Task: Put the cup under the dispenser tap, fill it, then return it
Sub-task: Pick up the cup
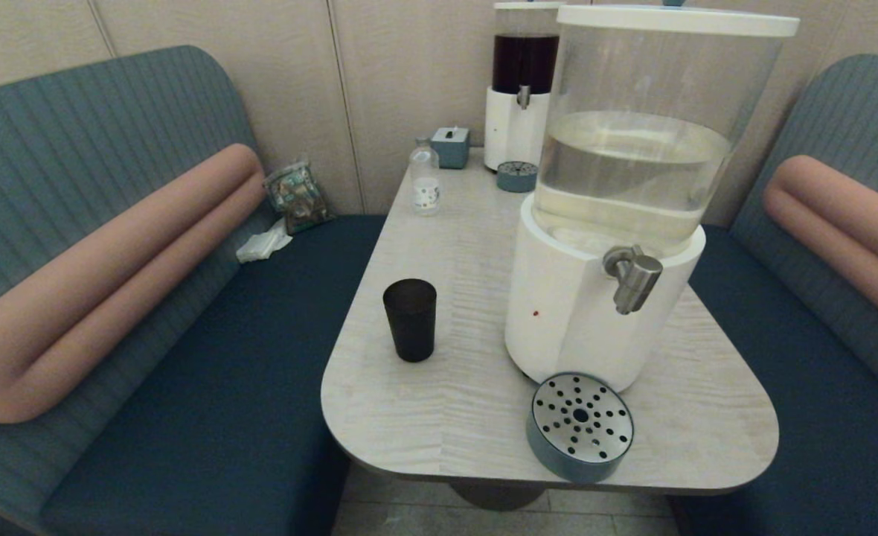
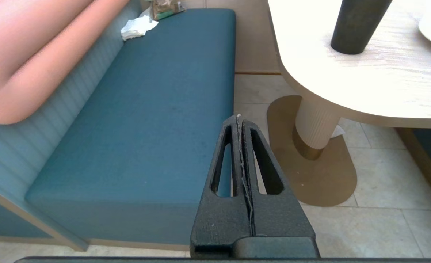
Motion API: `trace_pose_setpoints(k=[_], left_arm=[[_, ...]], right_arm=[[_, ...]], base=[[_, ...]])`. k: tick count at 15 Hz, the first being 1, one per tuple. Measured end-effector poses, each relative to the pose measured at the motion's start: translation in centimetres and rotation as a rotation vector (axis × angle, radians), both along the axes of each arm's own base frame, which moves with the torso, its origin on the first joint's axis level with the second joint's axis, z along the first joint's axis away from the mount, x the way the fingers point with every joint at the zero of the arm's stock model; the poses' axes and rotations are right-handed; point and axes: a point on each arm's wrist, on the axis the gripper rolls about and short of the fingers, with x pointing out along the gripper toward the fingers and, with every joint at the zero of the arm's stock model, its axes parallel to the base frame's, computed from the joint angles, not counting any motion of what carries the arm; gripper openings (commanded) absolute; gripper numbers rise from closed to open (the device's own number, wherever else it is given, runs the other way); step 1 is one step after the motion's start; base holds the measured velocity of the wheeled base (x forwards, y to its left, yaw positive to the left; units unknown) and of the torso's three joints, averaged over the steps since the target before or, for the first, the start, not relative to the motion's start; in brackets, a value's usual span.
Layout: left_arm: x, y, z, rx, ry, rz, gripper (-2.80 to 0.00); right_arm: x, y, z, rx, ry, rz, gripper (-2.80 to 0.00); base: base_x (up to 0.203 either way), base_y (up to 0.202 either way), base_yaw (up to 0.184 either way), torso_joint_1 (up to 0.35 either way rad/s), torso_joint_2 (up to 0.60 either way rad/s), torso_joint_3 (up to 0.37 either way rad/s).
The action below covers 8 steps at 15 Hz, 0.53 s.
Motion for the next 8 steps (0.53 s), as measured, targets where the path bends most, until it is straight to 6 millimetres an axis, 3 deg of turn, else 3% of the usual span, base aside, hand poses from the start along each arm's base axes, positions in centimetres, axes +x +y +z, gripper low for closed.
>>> trace_pose_setpoints(k=[4, 8], left_arm=[[-0.5, -0.1, 1.3, -0.007, -0.023, -0.026, -2.8], [-1.7, -0.1, 5.9, -0.006, -0.037, -0.069, -2.8]], right_arm=[[0.0, 0.0, 0.0, 0.0, -0.001, 0.0, -2.8], [0.0, 0.0, 0.0, 0.001, -0.001, 0.0, -2.8]], base=[[0.0, 0.0, 0.0, 0.0, 0.0, 0.0], [0.0, 0.0, 0.0, 0.0, 0.0, 0.0]])
